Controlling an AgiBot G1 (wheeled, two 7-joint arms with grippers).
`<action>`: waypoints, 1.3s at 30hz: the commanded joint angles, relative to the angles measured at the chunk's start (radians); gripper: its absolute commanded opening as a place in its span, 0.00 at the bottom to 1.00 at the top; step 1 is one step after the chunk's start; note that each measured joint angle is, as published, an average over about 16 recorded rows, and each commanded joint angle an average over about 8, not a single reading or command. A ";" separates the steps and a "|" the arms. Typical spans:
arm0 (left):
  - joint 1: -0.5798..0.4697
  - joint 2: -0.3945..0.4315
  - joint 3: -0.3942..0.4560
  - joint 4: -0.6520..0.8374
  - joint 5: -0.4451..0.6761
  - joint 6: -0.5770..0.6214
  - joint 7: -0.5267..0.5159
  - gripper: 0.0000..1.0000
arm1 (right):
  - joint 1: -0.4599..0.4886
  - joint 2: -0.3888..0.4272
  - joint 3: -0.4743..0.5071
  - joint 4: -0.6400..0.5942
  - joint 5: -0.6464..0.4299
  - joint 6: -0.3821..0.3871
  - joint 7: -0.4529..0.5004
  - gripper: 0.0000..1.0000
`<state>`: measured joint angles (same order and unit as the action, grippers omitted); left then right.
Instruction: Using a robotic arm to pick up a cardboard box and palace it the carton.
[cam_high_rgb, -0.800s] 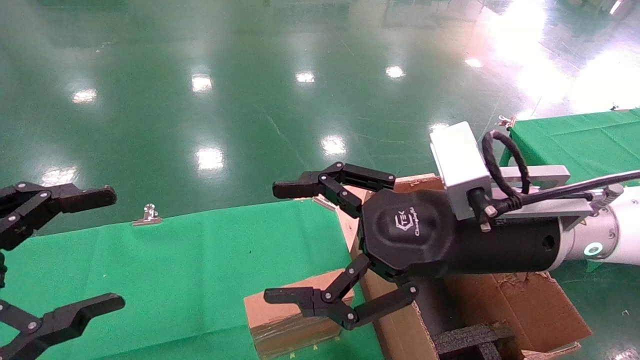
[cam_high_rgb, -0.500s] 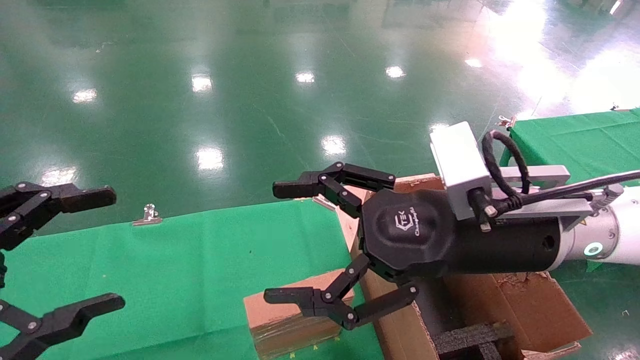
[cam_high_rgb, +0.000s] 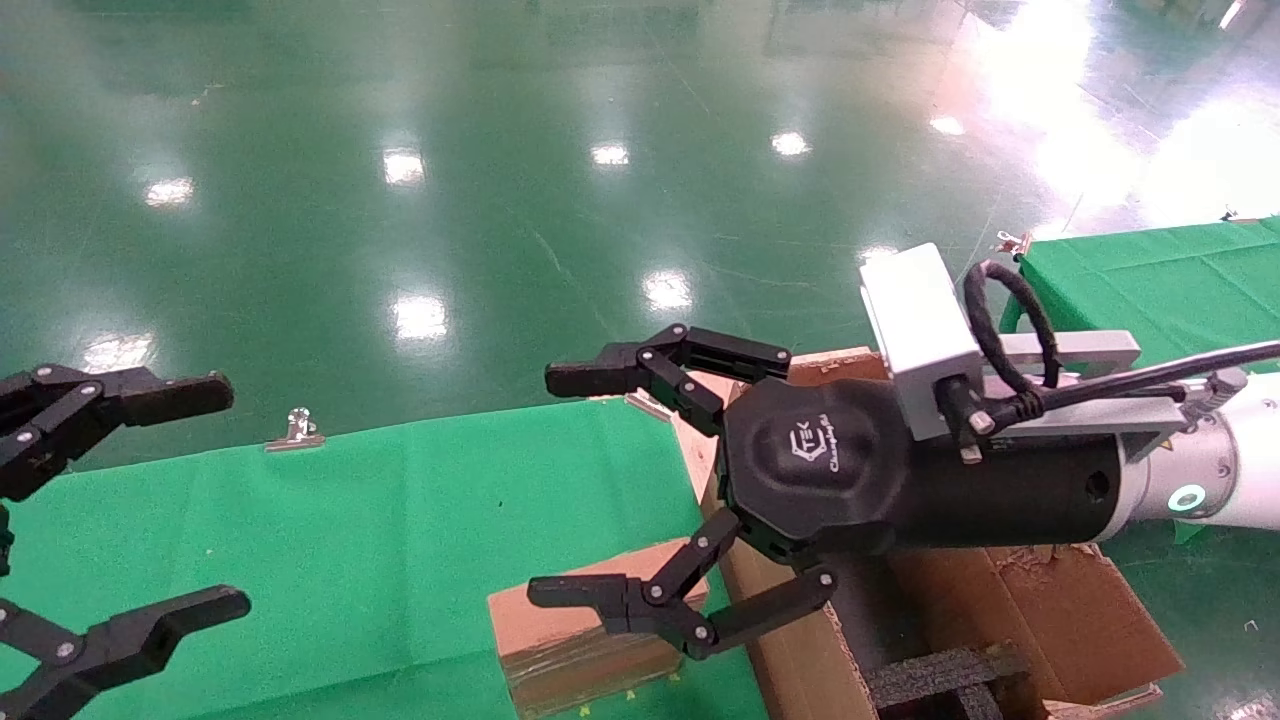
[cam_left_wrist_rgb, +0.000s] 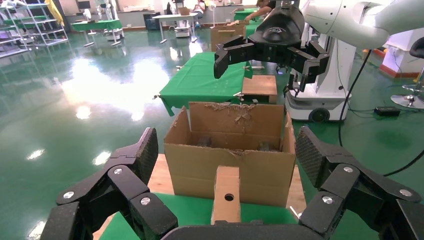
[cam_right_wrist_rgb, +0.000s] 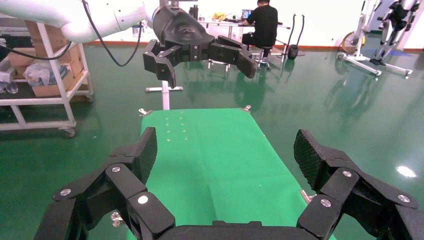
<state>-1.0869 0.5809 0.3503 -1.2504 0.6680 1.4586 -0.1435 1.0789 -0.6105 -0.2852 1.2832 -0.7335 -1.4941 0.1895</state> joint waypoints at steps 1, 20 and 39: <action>0.000 0.000 0.000 0.000 0.000 0.000 0.000 0.00 | -0.002 0.000 0.001 0.000 0.003 0.000 -0.001 1.00; 0.000 0.000 0.000 0.000 0.000 0.000 0.000 0.00 | 0.243 -0.121 -0.224 -0.081 -0.419 -0.026 0.148 1.00; 0.000 0.000 0.000 0.000 0.000 0.000 0.000 0.00 | 0.439 -0.291 -0.479 -0.161 -0.781 -0.071 0.122 1.00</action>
<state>-1.0870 0.5808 0.3505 -1.2503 0.6678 1.4586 -0.1434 1.5174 -0.8987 -0.7633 1.1275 -1.5121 -1.5653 0.3144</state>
